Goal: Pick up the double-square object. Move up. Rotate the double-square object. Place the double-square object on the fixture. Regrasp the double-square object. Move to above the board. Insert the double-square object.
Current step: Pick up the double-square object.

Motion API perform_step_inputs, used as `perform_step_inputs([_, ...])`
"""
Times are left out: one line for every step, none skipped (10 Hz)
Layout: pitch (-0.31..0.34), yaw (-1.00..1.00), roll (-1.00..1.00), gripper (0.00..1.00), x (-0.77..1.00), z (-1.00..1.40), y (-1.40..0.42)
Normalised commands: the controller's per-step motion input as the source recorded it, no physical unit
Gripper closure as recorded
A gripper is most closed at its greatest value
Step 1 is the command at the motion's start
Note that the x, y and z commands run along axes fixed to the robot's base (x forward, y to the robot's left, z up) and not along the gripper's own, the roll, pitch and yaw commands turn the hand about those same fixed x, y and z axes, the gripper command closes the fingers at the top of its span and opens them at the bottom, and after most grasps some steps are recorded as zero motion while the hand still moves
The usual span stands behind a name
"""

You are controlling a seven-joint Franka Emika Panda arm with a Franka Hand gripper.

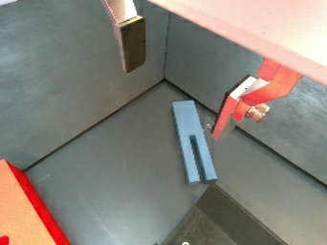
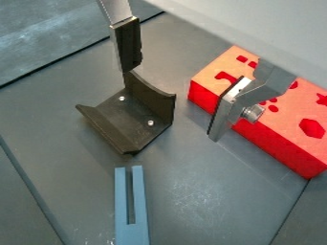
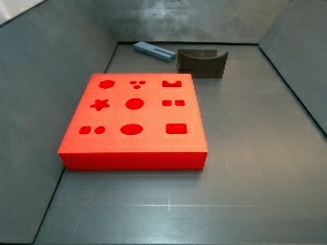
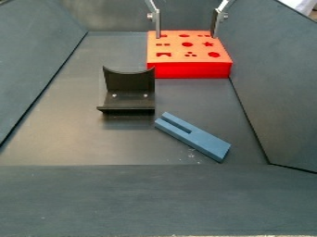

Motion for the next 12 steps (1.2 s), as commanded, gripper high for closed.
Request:
perform_step_inputs([-0.003,0.0,-0.01,0.0,0.0,-0.07,-0.07])
perform_step_inputs([-0.016,0.35,-0.02,0.0,0.0,-0.23,0.38])
perform_step_inputs([-0.01,0.66,0.0,0.0,0.0,-0.55,0.55])
perform_step_inputs([-0.064,0.7,0.0,0.0,-0.07,-0.7,0.43])
perform_step_inputs([-0.093,0.69,0.02,0.0,-0.13,-0.77,0.41])
perform_step_inputs([-0.06,0.58,0.0,0.0,-0.08,-0.89,0.49])
perform_step_inputs([-0.064,0.47,0.0,0.0,-0.16,-0.92,0.56])
perform_step_inputs([-0.124,0.48,0.01,0.0,-0.3,-0.92,0.54])
perform_step_inputs([0.0,0.45,-0.04,0.0,-0.07,-1.0,0.59])
perform_step_inputs([0.0,0.18,-0.14,0.0,0.03,-0.89,0.35])
perform_step_inputs([-0.039,0.0,-0.23,0.0,0.05,-0.71,0.14])
perform_step_inputs([-0.024,0.0,-0.25,0.0,0.06,-0.67,0.11])
